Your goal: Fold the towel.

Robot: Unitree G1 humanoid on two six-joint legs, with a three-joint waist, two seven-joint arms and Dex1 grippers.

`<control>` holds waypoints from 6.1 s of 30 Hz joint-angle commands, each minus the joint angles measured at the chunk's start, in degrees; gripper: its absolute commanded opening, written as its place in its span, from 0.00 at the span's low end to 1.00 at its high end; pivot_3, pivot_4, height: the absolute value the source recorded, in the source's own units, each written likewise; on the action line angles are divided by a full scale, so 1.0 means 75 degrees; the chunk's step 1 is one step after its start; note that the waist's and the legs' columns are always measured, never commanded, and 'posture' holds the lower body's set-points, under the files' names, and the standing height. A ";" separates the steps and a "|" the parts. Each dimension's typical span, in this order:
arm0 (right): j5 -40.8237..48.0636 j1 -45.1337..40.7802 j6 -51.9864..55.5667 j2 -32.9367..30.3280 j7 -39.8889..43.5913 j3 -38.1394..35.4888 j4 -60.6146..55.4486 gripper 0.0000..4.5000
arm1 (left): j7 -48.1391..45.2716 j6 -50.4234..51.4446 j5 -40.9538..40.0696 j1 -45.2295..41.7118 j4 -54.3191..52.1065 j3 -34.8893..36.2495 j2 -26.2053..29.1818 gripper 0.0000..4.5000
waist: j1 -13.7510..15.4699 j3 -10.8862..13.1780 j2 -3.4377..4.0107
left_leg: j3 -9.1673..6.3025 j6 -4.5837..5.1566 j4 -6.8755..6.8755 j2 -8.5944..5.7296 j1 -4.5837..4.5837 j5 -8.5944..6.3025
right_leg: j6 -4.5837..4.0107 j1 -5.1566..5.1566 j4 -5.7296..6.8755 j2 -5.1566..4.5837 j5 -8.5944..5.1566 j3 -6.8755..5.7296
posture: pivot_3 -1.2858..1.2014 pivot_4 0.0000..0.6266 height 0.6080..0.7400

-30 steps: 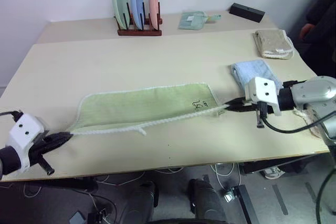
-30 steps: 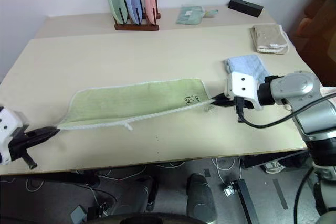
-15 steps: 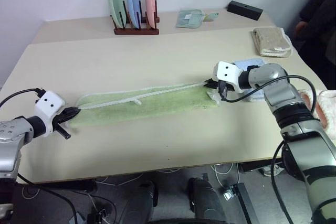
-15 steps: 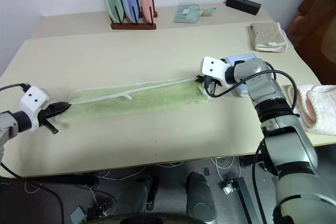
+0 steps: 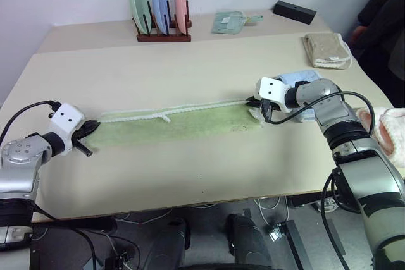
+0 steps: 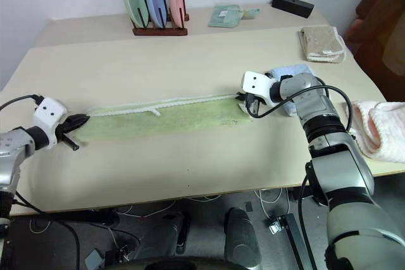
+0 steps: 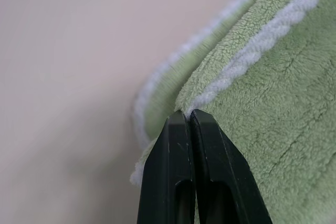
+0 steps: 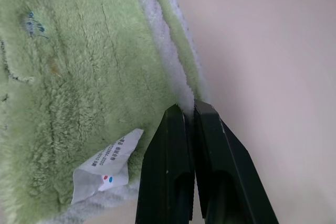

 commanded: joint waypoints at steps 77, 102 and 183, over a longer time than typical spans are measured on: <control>0.6609 0.3412 1.3101 0.3088 -0.8135 -0.8177 -0.9620 0.01 | 0.1541 0.2165 -0.1719 0.2303 -0.7205 -0.2245 -0.2647 0.65 | 0.0069 -0.0030 0.0022 | 0.0014 0.0021 0.0006 0.0007 0.0029 -0.0011 | 0.0010 0.0049 -0.0023 0.0003 0.0001 0.0024 | 0.52 0.24 1.00; 0.4057 0.3321 0.9078 0.0783 -0.4181 -0.0181 -0.9089 0.01 | 0.1702 0.2157 -0.1439 0.2239 -0.7201 -0.2360 -0.2833 0.65 | 0.0087 -0.0023 0.0020 | 0.0001 0.0044 0.0012 0.0010 -0.0001 -0.0024 | 0.0038 0.0057 -0.0114 0.0006 0.0018 0.0025 | 0.52 0.24 1.00; 0.2446 0.3891 0.4844 0.0416 -0.1403 -0.0541 -0.9021 0.85 | 0.5364 0.4814 -0.6828 0.0106 -0.6758 0.0587 -0.2254 0.01 | 0.0282 -0.0030 -0.0028 | 0.0016 0.0041 0.0027 -0.0002 0.0006 -0.0026 | 0.0030 0.0078 -0.0121 0.0010 0.0022 0.0024 | 0.52 0.24 1.00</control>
